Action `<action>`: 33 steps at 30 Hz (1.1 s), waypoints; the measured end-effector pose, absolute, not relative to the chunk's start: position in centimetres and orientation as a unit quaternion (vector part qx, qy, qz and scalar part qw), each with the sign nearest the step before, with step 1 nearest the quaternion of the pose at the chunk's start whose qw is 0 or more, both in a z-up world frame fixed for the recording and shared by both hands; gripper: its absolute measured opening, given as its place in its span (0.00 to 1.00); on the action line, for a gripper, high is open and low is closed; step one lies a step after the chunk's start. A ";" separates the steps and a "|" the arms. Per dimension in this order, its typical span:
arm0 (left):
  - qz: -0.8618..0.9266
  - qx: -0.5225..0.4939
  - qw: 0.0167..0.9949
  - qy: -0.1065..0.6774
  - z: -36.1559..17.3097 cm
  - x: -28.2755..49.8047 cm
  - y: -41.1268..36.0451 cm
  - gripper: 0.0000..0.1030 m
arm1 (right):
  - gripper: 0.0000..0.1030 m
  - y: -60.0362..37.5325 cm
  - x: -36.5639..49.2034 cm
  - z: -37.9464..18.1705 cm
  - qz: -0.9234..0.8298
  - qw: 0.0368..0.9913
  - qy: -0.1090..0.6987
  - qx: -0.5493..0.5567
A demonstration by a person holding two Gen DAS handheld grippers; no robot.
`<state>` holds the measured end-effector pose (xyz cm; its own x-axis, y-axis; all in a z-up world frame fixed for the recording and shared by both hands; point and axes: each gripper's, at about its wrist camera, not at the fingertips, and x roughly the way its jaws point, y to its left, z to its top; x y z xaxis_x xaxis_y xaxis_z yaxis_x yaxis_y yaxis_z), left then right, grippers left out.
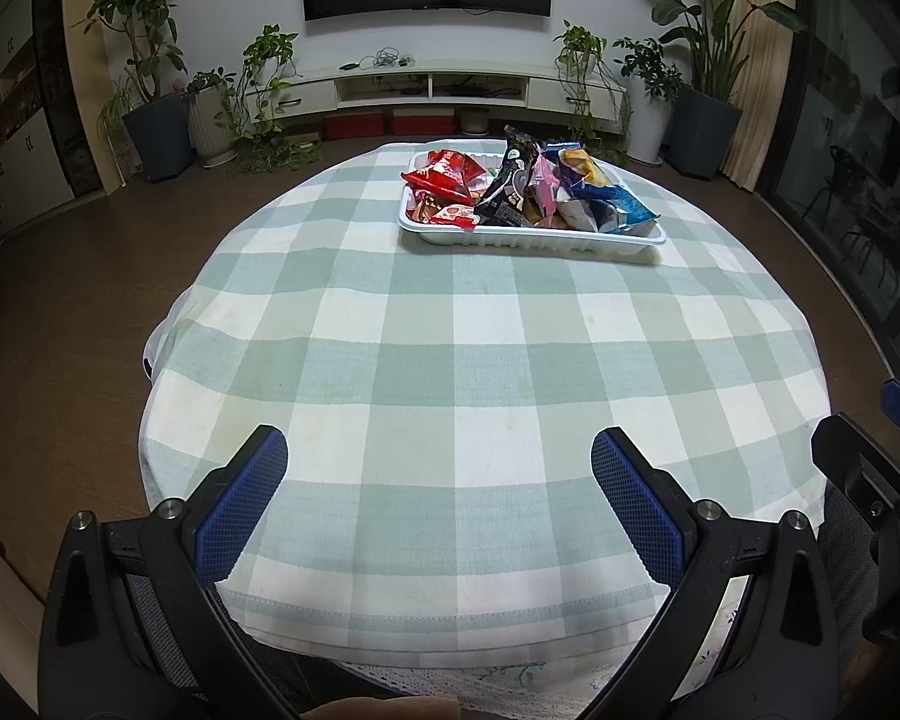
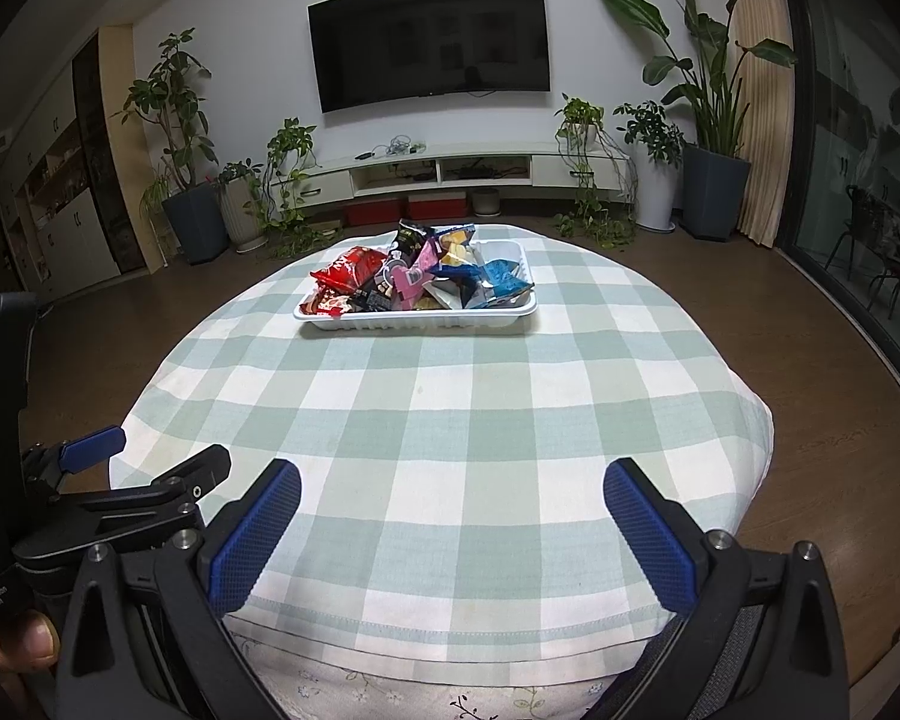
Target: Organize snacks
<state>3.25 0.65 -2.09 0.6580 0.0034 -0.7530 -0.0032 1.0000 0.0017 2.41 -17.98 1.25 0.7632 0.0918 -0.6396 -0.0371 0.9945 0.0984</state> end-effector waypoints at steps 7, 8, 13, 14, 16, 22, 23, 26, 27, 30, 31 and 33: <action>0.002 0.000 0.911 0.413 -2.1 3.2 0.7 1.00 | 1.00 -18.0 2.4 1.4 0.034 0.938 0.343 0.040; 0.002 0.001 0.910 0.414 -2.1 3.3 0.6 1.00 | 1.00 -18.0 2.4 1.3 0.033 0.938 0.343 0.040; 0.002 0.001 0.910 0.414 -2.1 3.3 0.6 1.00 | 1.00 -17.9 2.3 1.2 0.033 0.937 0.345 0.041; 0.001 0.000 0.910 0.414 -2.1 3.2 0.7 1.00 | 1.00 -17.8 2.1 0.9 0.033 0.937 0.345 0.041; 0.002 0.000 0.910 0.414 -2.1 3.3 0.6 1.00 | 1.00 -17.8 2.1 0.9 0.032 0.937 0.346 0.041; 0.002 0.000 0.910 0.414 -2.1 3.3 0.6 1.00 | 1.00 -17.9 2.1 1.0 0.033 0.937 0.346 0.041; 0.002 0.000 0.911 0.413 -2.0 3.3 0.6 1.00 | 1.00 -17.9 2.1 1.0 0.033 0.937 0.346 0.041; 0.001 0.001 0.910 0.414 -2.0 3.3 0.6 1.00 | 1.00 -17.9 2.1 1.1 0.033 0.937 0.346 0.041; 0.002 0.000 0.910 0.414 -2.0 3.3 0.6 1.00 | 1.00 -17.8 1.9 1.0 0.033 0.937 0.346 0.041; 0.001 0.000 0.910 0.414 -2.0 3.3 0.6 1.00 | 1.00 -17.9 2.1 1.1 0.033 0.936 0.347 0.041; 0.001 0.001 0.910 0.414 -2.1 3.2 0.7 1.00 | 1.00 -17.9 2.1 1.1 0.033 0.937 0.346 0.041; 0.001 0.000 0.910 0.414 -2.0 3.3 0.6 1.00 | 1.00 -17.9 2.1 1.1 0.033 0.936 0.347 0.041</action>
<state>3.28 0.60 -2.02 0.6574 0.0018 -0.7536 -0.0011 1.0000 0.0014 2.09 -17.86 1.13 0.7573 0.0904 -0.6468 -0.0338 0.9945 0.0993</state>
